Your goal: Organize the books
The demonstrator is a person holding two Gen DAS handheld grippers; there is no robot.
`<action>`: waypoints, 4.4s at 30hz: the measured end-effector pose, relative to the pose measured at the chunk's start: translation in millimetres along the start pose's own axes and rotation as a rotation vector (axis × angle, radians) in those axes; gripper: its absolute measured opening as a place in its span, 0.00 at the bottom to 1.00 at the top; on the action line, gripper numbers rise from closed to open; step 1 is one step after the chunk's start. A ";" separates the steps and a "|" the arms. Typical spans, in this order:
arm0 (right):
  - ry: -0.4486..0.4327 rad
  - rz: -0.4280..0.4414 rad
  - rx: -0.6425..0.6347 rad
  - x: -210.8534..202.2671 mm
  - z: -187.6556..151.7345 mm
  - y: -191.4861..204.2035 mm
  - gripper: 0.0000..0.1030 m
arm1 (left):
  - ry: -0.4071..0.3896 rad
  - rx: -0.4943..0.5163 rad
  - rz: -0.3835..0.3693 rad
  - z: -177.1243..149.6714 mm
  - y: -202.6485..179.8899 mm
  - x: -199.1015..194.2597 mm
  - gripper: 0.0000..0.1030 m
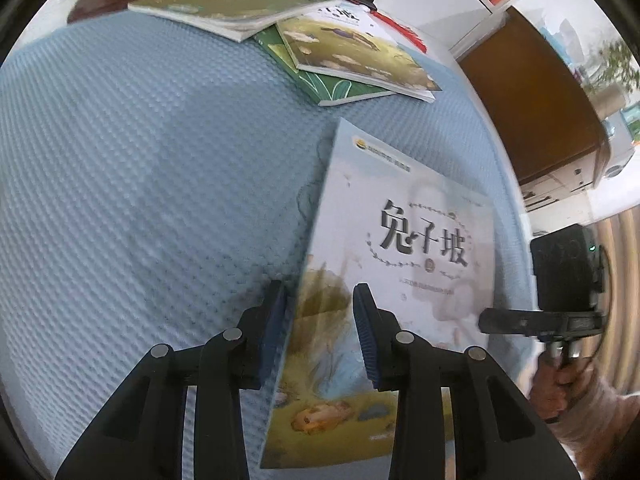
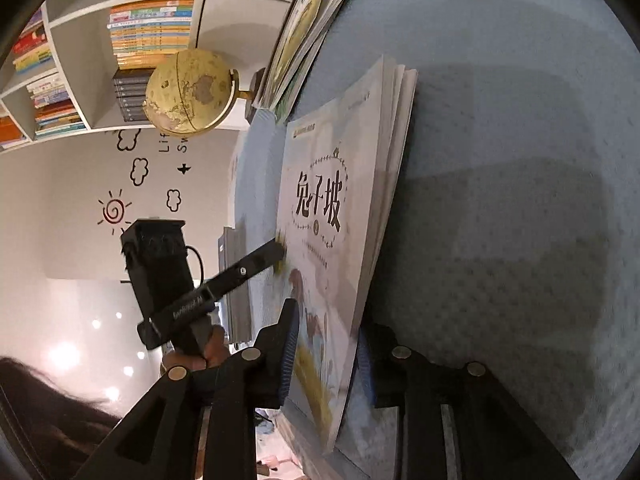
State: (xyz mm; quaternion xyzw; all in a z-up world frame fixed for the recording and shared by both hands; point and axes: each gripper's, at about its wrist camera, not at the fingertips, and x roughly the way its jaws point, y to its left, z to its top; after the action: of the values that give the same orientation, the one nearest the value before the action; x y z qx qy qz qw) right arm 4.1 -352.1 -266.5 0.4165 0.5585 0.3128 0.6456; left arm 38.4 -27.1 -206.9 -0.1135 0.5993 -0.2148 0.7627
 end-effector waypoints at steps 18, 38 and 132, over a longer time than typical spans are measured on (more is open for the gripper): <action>-0.011 -0.125 0.098 -17.7 -12.3 -3.2 0.13 | 0.115 -0.118 -0.268 -5.2 30.1 8.5 0.22; -0.100 -0.222 -0.019 -4.0 1.9 28.5 0.12 | 0.170 -0.058 -0.219 -3.1 4.0 -3.3 0.13; 0.137 -0.316 -0.126 364.8 -23.4 261.1 0.16 | -0.157 -0.325 0.029 -73.1 310.0 -232.2 0.18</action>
State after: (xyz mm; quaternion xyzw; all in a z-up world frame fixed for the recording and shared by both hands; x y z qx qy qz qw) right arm 63.1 88.8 -203.6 0.2600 0.6392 0.2692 0.6718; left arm -16.5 360.1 -158.0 -0.2431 0.5665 -0.0947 0.7817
